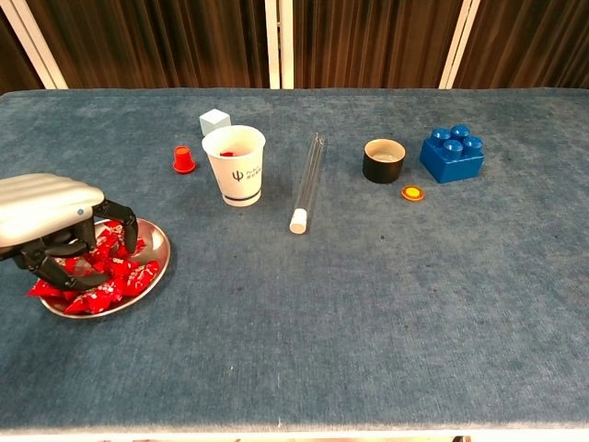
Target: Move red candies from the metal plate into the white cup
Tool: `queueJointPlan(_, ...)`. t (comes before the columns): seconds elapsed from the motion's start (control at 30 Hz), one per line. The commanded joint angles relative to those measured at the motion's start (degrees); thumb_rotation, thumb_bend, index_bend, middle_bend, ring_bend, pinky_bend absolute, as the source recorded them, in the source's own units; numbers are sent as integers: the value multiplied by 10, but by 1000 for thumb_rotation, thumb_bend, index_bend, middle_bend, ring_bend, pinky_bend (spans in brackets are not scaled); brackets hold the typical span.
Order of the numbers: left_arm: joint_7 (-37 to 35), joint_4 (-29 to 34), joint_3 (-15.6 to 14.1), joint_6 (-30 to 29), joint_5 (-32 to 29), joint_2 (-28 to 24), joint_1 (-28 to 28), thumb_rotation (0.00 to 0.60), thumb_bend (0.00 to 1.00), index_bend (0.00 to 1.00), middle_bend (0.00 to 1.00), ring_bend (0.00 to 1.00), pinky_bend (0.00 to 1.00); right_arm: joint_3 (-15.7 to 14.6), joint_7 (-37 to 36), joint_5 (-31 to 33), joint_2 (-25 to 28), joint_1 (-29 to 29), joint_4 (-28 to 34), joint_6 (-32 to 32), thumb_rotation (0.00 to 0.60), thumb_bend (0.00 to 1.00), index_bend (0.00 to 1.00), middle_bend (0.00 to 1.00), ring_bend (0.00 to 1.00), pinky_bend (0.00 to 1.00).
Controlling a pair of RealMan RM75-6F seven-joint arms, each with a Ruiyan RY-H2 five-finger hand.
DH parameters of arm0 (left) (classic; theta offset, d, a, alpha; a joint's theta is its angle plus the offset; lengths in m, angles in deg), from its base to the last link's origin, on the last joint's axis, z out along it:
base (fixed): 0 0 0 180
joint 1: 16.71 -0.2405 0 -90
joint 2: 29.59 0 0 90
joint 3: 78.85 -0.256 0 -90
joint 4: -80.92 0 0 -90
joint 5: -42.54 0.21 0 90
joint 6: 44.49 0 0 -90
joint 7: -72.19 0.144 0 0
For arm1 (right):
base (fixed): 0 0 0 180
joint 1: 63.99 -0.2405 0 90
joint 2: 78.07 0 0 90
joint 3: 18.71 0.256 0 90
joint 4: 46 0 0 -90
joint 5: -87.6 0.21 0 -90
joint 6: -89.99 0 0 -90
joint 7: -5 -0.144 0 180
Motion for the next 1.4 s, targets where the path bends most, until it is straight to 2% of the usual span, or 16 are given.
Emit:
queueJointPlan(0.03,0,-4,3,5,-2,3,1,600,272,434,955,863,873,0,0,1,0,0,0,0,600,173,0,0,0,0)
queueJointPlan(0.33,0,-13,7,20,-8,11,2,600,305,499,955,864,873,1,0,5,0,-1,0,-3,600,173,0,0,0,0)
queueJointPlan(0.47,-4,-18,9,22,-12,13,1,600,357,532,955,865,873,2,0,4,0,-1,0,-3,600,174,0,0,0,0)
queueJointPlan(0.73,-25,19,27,-12,22,-7,-5,600,387,548,955,865,873,1,-5,3,-1,-1,-2,-2,600,173,0,0,0,0)
queueJointPlan(0.83,-37,35,48,-17,26,-13,2,600,383,547,955,865,873,1,-10,3,-1,0,-5,-1,600,173,0,0,0,0)
queueJointPlan(1.03,-25,61,110,-1,8,-13,45,600,383,547,955,870,873,0,-17,1,1,2,-8,2,600,172,0,0,0,0)
queueJointPlan(1.2,-18,61,168,39,-49,1,99,600,380,548,955,871,873,-4,-29,-4,1,4,-11,3,600,173,0,0,0,0)
queueJointPlan(1.4,19,33,204,64,-130,26,155,600,375,548,955,870,873,-5,-39,-1,2,9,-18,7,600,174,0,0,0,0)
